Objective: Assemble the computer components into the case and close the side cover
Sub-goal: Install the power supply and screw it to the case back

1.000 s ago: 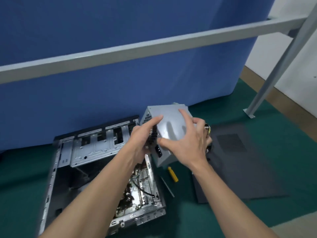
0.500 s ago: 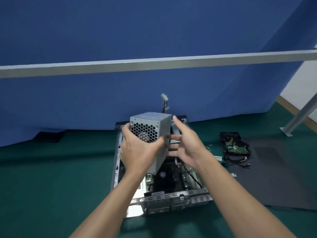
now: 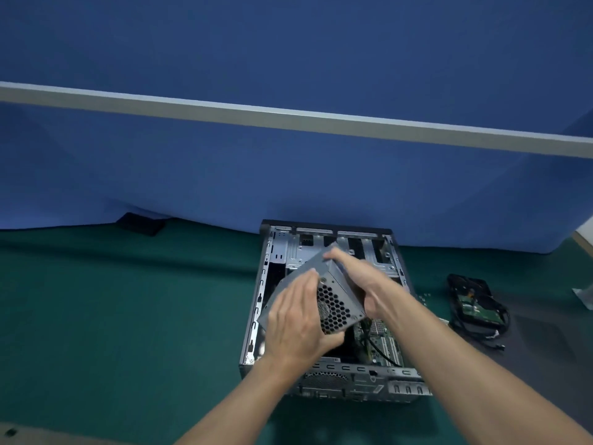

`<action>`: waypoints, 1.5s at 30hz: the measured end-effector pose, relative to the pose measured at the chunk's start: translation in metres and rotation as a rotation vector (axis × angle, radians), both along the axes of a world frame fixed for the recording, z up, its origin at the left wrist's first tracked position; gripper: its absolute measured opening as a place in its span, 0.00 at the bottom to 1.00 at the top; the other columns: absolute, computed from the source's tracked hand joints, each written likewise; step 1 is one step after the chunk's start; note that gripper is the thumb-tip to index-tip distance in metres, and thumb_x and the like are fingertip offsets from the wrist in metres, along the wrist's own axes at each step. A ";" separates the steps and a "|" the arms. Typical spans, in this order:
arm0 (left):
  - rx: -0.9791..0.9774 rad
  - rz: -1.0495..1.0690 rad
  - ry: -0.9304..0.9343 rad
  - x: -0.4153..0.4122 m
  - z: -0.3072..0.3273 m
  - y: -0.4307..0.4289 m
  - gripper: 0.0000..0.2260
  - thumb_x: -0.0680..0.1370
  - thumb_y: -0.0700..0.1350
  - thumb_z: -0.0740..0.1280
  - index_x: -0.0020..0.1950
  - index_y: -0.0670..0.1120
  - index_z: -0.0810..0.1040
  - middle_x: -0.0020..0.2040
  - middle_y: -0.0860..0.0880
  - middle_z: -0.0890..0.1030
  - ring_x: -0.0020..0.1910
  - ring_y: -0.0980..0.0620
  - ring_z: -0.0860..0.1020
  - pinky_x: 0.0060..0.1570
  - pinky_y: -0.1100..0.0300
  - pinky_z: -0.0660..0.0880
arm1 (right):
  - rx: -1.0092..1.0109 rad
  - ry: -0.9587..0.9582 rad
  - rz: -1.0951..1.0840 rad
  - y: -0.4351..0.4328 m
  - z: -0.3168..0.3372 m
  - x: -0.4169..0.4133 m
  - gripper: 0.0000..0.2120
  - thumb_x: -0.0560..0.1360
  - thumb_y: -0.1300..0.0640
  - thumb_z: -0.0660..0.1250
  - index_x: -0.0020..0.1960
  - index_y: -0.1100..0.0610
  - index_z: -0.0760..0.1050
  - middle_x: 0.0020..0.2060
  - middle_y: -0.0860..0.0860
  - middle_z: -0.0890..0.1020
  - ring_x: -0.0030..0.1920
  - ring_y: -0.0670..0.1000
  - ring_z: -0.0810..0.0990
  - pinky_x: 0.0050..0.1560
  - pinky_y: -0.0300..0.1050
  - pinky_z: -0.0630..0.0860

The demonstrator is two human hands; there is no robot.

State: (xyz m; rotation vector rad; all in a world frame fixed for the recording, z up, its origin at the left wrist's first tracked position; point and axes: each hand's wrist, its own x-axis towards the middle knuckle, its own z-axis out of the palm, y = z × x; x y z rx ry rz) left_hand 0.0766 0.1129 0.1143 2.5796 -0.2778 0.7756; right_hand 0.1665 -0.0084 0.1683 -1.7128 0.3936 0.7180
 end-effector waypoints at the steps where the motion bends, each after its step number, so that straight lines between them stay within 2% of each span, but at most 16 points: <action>1: 0.024 -0.027 0.009 -0.001 -0.005 0.002 0.49 0.56 0.62 0.78 0.67 0.39 0.65 0.59 0.41 0.80 0.58 0.45 0.80 0.54 0.48 0.79 | 0.009 0.000 -0.019 -0.001 -0.007 -0.002 0.26 0.63 0.37 0.72 0.50 0.55 0.76 0.39 0.54 0.83 0.41 0.55 0.81 0.40 0.47 0.78; 4: 0.124 -0.149 0.067 0.003 -0.014 0.014 0.40 0.68 0.67 0.68 0.68 0.39 0.66 0.62 0.42 0.79 0.61 0.47 0.79 0.62 0.53 0.74 | 0.049 -0.042 -0.115 -0.005 -0.024 -0.003 0.30 0.62 0.41 0.74 0.57 0.55 0.71 0.42 0.56 0.84 0.42 0.55 0.82 0.36 0.49 0.79; 6: 0.077 -0.143 0.148 0.012 -0.015 0.029 0.32 0.78 0.66 0.55 0.69 0.42 0.70 0.66 0.46 0.76 0.65 0.51 0.75 0.67 0.53 0.69 | 0.027 -0.093 -0.162 -0.008 -0.031 -0.001 0.32 0.61 0.44 0.75 0.59 0.51 0.65 0.44 0.56 0.83 0.42 0.55 0.83 0.35 0.49 0.80; 9: -0.235 0.169 0.337 0.027 -0.025 0.054 0.27 0.82 0.60 0.48 0.73 0.45 0.68 0.73 0.50 0.68 0.72 0.54 0.64 0.72 0.53 0.61 | -0.056 -0.151 -0.135 -0.008 -0.036 0.003 0.42 0.58 0.45 0.76 0.66 0.43 0.58 0.44 0.52 0.80 0.38 0.51 0.83 0.29 0.43 0.79; 11: -0.493 0.419 0.585 0.036 -0.038 0.069 0.27 0.83 0.58 0.48 0.76 0.45 0.63 0.76 0.47 0.65 0.75 0.48 0.62 0.72 0.51 0.58 | -0.072 -0.159 -0.091 -0.004 -0.041 0.004 0.44 0.59 0.47 0.76 0.69 0.42 0.56 0.44 0.49 0.79 0.35 0.47 0.82 0.23 0.37 0.74; 13: -0.766 0.525 0.858 0.041 -0.052 0.078 0.27 0.83 0.59 0.46 0.76 0.44 0.64 0.75 0.44 0.66 0.73 0.44 0.64 0.72 0.48 0.60 | -0.048 -0.139 -0.045 0.004 -0.048 0.008 0.46 0.59 0.49 0.77 0.70 0.42 0.55 0.45 0.52 0.79 0.37 0.51 0.83 0.26 0.40 0.76; 15: -0.949 0.546 0.966 0.042 -0.065 0.079 0.29 0.83 0.59 0.46 0.74 0.42 0.67 0.73 0.42 0.69 0.72 0.42 0.67 0.72 0.47 0.61 | -0.055 -0.130 0.013 0.016 -0.054 0.012 0.47 0.59 0.50 0.77 0.71 0.42 0.54 0.46 0.54 0.79 0.37 0.52 0.83 0.29 0.41 0.77; 19: -1.008 0.600 0.952 0.039 -0.074 0.075 0.29 0.83 0.61 0.47 0.73 0.45 0.70 0.72 0.44 0.71 0.71 0.43 0.68 0.72 0.46 0.62 | -0.155 -0.108 0.093 0.040 -0.067 0.015 0.48 0.59 0.48 0.76 0.72 0.44 0.52 0.46 0.53 0.79 0.40 0.51 0.81 0.32 0.42 0.75; 23: -1.042 0.666 0.936 0.042 -0.073 0.075 0.28 0.82 0.61 0.47 0.72 0.45 0.71 0.71 0.44 0.72 0.70 0.43 0.69 0.71 0.46 0.63 | -0.253 -0.096 0.123 0.057 -0.082 0.016 0.51 0.55 0.44 0.73 0.71 0.44 0.51 0.54 0.55 0.76 0.49 0.54 0.78 0.49 0.51 0.78; 27: -1.110 0.722 0.899 0.043 -0.077 0.076 0.28 0.82 0.61 0.48 0.67 0.44 0.76 0.66 0.42 0.76 0.66 0.41 0.73 0.68 0.45 0.67 | -0.294 -0.117 0.164 0.071 -0.099 0.012 0.49 0.58 0.43 0.76 0.70 0.44 0.50 0.55 0.55 0.74 0.49 0.55 0.78 0.51 0.53 0.78; 32: -1.138 0.756 0.886 0.045 -0.080 0.076 0.29 0.82 0.62 0.48 0.65 0.44 0.77 0.63 0.42 0.78 0.64 0.40 0.75 0.66 0.44 0.68 | -0.303 -0.195 0.320 0.064 -0.117 0.005 0.46 0.64 0.41 0.72 0.73 0.42 0.48 0.64 0.54 0.68 0.58 0.55 0.73 0.59 0.53 0.73; 34: -1.111 0.766 0.878 0.046 -0.080 0.074 0.28 0.82 0.62 0.49 0.65 0.44 0.77 0.64 0.43 0.78 0.64 0.41 0.74 0.67 0.44 0.68 | -0.402 -0.305 0.505 0.054 -0.116 0.007 0.46 0.67 0.39 0.70 0.75 0.42 0.47 0.72 0.55 0.59 0.68 0.58 0.66 0.66 0.58 0.68; 36: -1.088 0.782 0.872 0.046 -0.080 0.073 0.28 0.81 0.62 0.50 0.66 0.45 0.77 0.65 0.45 0.77 0.65 0.42 0.73 0.67 0.43 0.67 | -0.525 -0.449 0.761 0.047 -0.110 0.011 0.54 0.64 0.32 0.70 0.76 0.42 0.40 0.76 0.53 0.44 0.76 0.59 0.47 0.71 0.61 0.60; 39: -1.054 0.813 0.875 0.046 -0.079 0.070 0.28 0.80 0.65 0.49 0.66 0.49 0.76 0.65 0.47 0.78 0.64 0.43 0.74 0.67 0.42 0.67 | -0.617 -0.584 1.177 0.051 -0.102 0.015 0.65 0.56 0.26 0.71 0.74 0.42 0.29 0.74 0.54 0.29 0.72 0.58 0.25 0.72 0.65 0.48; 42: -1.039 0.810 0.879 0.046 -0.079 0.069 0.28 0.80 0.65 0.48 0.67 0.50 0.75 0.66 0.48 0.77 0.65 0.43 0.73 0.68 0.41 0.66 | -0.620 -0.567 1.327 0.058 -0.104 0.019 0.69 0.55 0.27 0.73 0.73 0.44 0.25 0.71 0.57 0.24 0.68 0.61 0.21 0.71 0.67 0.47; 45: -1.070 0.807 0.868 0.045 -0.077 0.070 0.28 0.80 0.65 0.49 0.67 0.49 0.75 0.67 0.48 0.76 0.66 0.43 0.72 0.68 0.41 0.65 | -0.528 -0.574 1.262 0.055 -0.110 0.025 0.67 0.55 0.29 0.74 0.73 0.41 0.28 0.74 0.52 0.28 0.72 0.59 0.25 0.71 0.66 0.51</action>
